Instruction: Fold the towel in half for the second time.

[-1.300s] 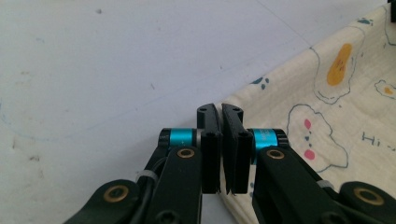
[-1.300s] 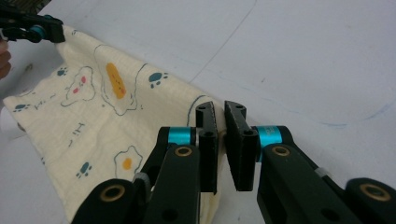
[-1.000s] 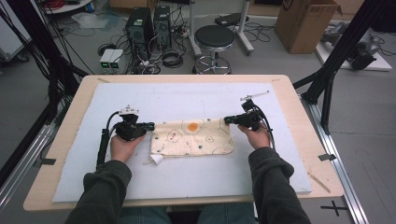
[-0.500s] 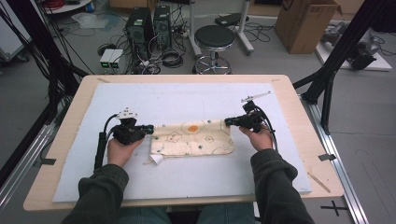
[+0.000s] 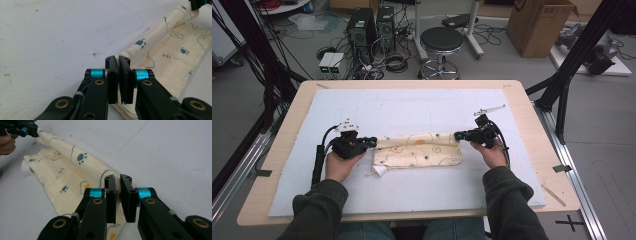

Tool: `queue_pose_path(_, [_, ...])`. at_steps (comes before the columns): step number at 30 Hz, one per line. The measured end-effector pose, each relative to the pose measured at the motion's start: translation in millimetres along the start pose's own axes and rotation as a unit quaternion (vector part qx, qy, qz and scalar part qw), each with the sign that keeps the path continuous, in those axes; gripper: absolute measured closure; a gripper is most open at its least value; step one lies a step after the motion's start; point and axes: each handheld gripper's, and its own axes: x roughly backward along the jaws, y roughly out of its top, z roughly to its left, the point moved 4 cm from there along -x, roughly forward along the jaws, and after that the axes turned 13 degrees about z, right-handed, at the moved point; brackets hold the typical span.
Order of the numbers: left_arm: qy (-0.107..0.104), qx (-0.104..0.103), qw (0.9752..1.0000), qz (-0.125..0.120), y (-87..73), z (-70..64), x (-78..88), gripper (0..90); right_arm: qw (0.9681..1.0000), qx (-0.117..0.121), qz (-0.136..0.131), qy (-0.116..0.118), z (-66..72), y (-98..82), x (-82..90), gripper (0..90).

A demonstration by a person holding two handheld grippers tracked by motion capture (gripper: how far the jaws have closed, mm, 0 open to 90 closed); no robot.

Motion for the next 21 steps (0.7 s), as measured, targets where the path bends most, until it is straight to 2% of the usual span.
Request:
queue_pose_path(9, [-0.003,-0.012,0.9999,0.003,-4.8,-6.9,2.6,85.6,0.9999,0.011,0.000,0.006,6.6,-9.2,2.8,83.5])
queue_pose_path(15, [-0.005,-0.022,0.9997,0.007,-11.9,-12.2,3.6,85.4,0.9997,0.025,-0.005,0.000,11.8,-16.0,4.4,83.5])
queue_pose_path(21, [-0.010,-0.033,0.9993,0.014,-16.8,-18.3,4.9,85.2,0.9995,0.030,0.002,0.000,15.3,-25.2,2.8,83.4])
